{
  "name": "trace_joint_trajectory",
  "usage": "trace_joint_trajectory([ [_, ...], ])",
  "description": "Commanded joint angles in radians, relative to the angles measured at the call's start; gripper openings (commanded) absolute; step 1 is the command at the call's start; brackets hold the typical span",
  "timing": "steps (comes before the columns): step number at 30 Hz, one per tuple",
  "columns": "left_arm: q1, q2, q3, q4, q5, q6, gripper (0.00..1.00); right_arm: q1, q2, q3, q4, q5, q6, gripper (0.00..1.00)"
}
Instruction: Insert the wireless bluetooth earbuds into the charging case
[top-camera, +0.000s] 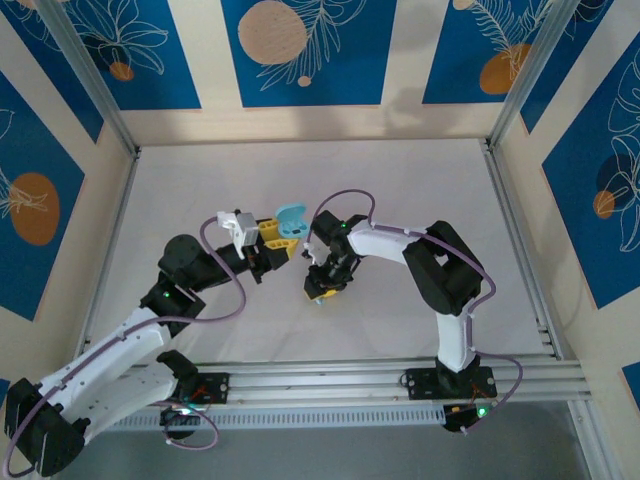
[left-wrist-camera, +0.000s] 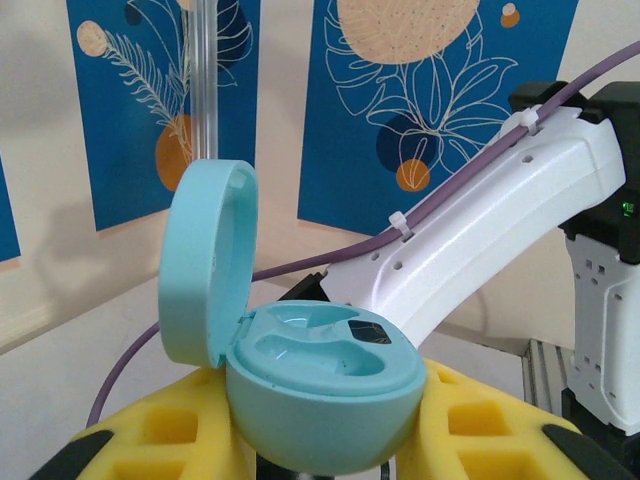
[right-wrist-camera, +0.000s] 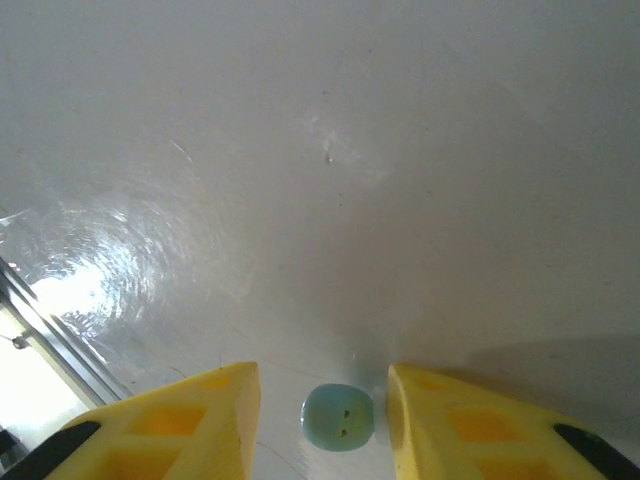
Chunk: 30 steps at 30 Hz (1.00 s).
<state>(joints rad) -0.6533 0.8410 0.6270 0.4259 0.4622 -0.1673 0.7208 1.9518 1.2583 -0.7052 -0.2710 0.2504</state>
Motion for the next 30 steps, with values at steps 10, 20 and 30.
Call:
trace_joint_trajectory([
  [10, -0.006, -0.006, 0.017, 0.014, 0.001, -0.012, 0.28, 0.015, 0.015, 0.085, -0.082, 0.094, -0.024, 0.38],
  [20, -0.006, 0.004, 0.017, 0.025, 0.001, -0.014, 0.28, 0.044, 0.045, 0.136, -0.122, 0.169, 0.068, 0.37],
  [30, -0.006, -0.009, 0.009, 0.016, -0.008, -0.009, 0.28, 0.066, 0.058, 0.152, -0.117, 0.177, 0.217, 0.35],
])
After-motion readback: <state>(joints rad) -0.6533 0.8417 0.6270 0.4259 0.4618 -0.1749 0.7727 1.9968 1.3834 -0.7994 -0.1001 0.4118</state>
